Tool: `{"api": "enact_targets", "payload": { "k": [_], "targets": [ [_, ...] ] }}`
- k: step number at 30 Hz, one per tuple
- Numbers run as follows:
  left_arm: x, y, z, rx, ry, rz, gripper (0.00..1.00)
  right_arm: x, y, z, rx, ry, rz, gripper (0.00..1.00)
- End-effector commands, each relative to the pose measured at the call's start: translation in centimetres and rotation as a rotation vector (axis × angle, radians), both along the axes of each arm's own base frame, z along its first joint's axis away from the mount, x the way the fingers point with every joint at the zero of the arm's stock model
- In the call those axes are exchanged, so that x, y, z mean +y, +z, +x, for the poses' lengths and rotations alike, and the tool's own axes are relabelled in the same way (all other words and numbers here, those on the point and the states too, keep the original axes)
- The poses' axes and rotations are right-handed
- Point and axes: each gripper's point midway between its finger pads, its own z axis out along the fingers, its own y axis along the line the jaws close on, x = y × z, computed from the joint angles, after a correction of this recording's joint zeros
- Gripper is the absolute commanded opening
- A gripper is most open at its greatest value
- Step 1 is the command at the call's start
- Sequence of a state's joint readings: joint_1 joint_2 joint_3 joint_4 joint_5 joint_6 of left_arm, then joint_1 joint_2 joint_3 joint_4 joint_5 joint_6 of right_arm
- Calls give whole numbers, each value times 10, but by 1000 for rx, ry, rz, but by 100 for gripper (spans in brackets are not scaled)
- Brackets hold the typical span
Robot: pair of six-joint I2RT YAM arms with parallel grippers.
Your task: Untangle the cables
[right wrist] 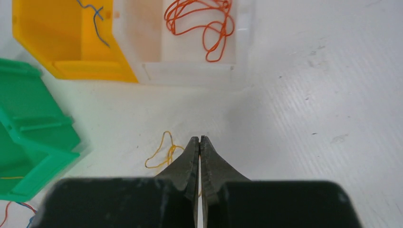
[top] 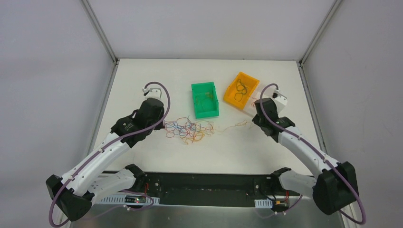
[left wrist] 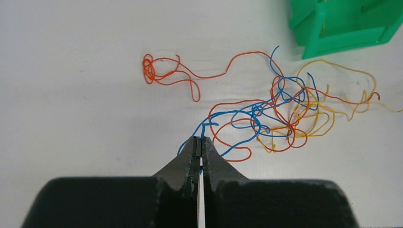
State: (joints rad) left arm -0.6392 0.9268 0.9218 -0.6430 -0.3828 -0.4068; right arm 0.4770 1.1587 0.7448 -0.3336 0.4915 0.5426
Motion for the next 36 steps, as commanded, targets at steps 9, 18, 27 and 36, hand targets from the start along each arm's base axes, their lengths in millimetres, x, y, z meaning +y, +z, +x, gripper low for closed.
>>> {"api": "enact_targets", "payload": {
  "k": [9,18,27,36],
  "targets": [
    [74,30,1,-64,286,219,0,-88,31,-20,-85,-354,50,0],
    [101,43,-2,-125,449,182,0,-68,14,-15,-34,-259,164,0],
    [65,23,9,-56,330,65,0,-26,-1,-11,44,-62,281,0],
    [49,14,15,-41,282,6,0,24,-10,-18,105,135,316,4]
  ]
}}
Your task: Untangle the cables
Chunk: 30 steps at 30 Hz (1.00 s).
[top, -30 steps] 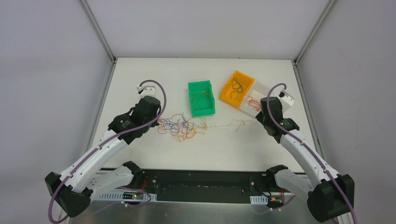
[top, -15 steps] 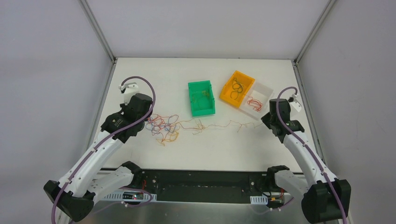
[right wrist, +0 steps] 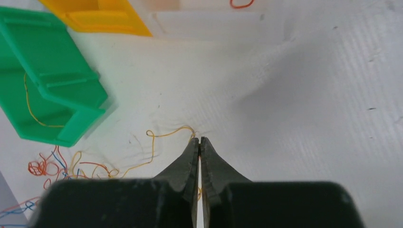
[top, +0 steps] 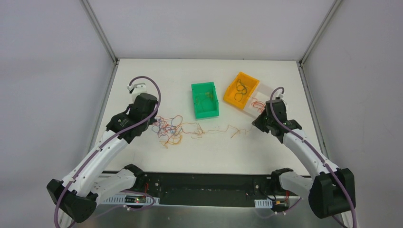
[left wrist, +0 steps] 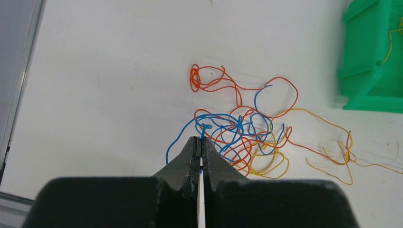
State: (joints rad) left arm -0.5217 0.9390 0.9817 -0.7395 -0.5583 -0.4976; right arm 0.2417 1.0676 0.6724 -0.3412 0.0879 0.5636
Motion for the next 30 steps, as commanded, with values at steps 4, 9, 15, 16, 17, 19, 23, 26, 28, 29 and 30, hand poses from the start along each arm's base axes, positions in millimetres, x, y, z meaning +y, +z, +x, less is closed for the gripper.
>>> {"api": "enact_targets", "payload": {
  "k": [4,9,15,16,17,19,23,26,28,29,30],
  "targets": [
    [-13,-1,6,-16,-27,-59,0,45,-9,-8,31,195,-44,65],
    [-14,-1,6,-19,-40,-63,0,64,-4,-9,5,266,-143,92],
    [-16,-1,6,-20,-50,-73,0,92,1,-2,18,322,-272,99],
    [-17,-2,6,-20,-53,-76,0,96,-2,-2,25,328,-277,99],
    [-17,-2,5,-18,-54,-76,0,102,-5,-1,33,337,-276,99],
    [-17,-2,5,-19,-56,-76,0,114,-10,1,42,358,-262,99],
    [-15,0,4,-31,-54,-71,0,138,-24,0,79,395,-223,99],
    [-14,-1,3,-33,-55,-69,0,151,-29,1,89,402,-212,99],
    [-13,-1,3,-32,-55,-67,0,157,-34,0,100,403,-217,99],
    [-14,-1,3,-32,-55,-67,0,158,-37,0,109,397,-227,99],
    [-13,-1,3,-32,-56,-67,0,158,-41,-1,116,392,-240,99]
  ]
}}
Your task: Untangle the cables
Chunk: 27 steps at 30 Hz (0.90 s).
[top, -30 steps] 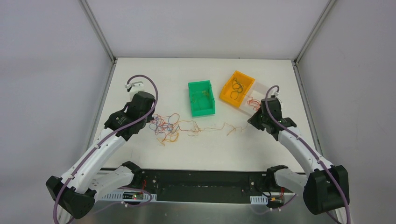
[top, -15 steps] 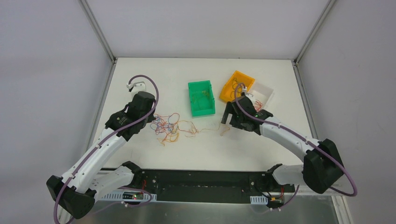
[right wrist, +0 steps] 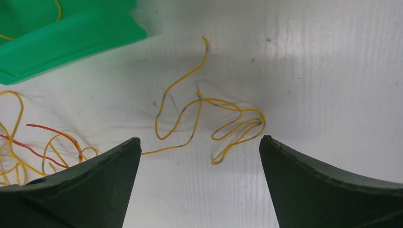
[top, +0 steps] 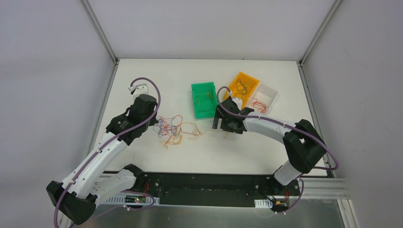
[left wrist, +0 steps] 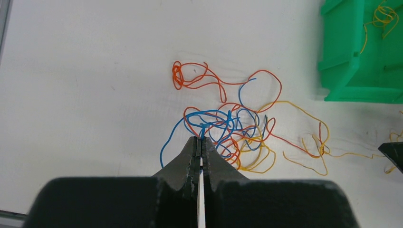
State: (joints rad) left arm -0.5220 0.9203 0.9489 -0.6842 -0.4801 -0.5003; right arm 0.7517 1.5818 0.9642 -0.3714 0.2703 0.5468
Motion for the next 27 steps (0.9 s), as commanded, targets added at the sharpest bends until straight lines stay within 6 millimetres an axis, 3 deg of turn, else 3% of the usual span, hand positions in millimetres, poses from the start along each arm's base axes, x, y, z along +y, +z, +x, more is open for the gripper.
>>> {"api": "enact_targets", "payload": {
  "k": [1,7,14,15,18,22,23,27],
  "targets": [
    [2,4,1,-24,-2,4,0,19,6,9,-26,-28,12,99],
    [3,5,1,-30,1,6,0,14,-17,2,2,-45,-23,98],
    [3,3,2,-28,-2,11,0,1,-27,-11,24,-61,-50,86],
    [3,3,2,-29,0,12,0,-3,-28,-12,23,-61,-64,81],
    [3,3,3,-31,1,13,0,-14,-28,-15,8,-66,-92,49],
    [6,1,3,-29,4,31,0,-28,-12,-12,-34,-101,-66,7],
    [6,0,3,-29,5,36,0,-33,-8,-11,-42,-116,-57,0],
    [9,2,3,-37,12,48,0,-63,10,-4,-88,-193,-32,0]
  ]
}}
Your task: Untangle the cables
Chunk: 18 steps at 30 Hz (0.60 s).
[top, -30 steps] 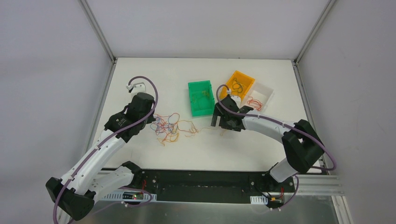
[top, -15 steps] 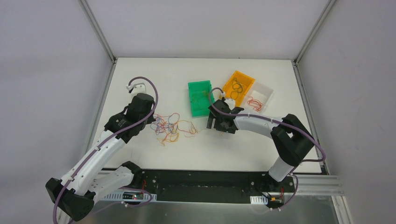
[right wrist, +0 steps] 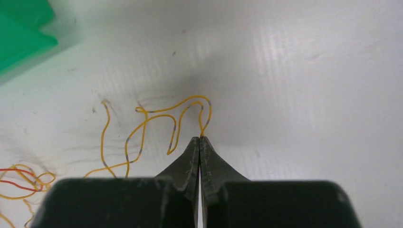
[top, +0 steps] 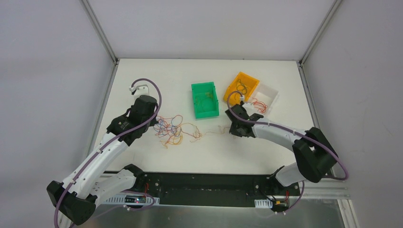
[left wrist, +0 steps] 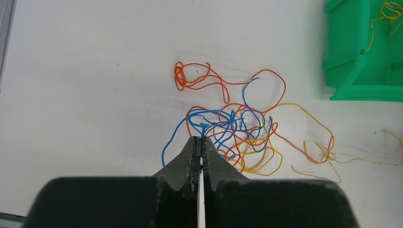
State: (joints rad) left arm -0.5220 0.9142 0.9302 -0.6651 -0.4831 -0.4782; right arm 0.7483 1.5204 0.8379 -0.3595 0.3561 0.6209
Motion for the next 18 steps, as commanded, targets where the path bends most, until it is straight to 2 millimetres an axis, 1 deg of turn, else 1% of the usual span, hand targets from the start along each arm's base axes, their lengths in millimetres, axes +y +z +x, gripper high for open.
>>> {"api": "enact_targets", "payload": {
  "k": [1,5,6,7,10,14,16,18],
  "targets": [
    [11,6,2,-36,25,42,0,-40,32,13,-95,-114,26,0],
    [19,9,0,-46,47,72,0,-84,46,19,-138,-256,79,0],
    [21,11,0,-50,51,78,0,-95,53,21,-160,-292,96,0],
    [23,13,-1,-54,60,88,0,-110,56,22,-174,-338,102,0],
    [33,15,-4,-48,75,141,0,-144,63,21,-205,-453,113,0],
    [53,19,-10,-21,125,260,0,-191,73,14,-234,-653,135,0],
    [63,23,-13,-14,148,315,0,-204,79,9,-250,-729,167,0],
    [73,29,-16,-16,169,366,0,-209,89,7,-288,-756,191,0]
  ]
}}
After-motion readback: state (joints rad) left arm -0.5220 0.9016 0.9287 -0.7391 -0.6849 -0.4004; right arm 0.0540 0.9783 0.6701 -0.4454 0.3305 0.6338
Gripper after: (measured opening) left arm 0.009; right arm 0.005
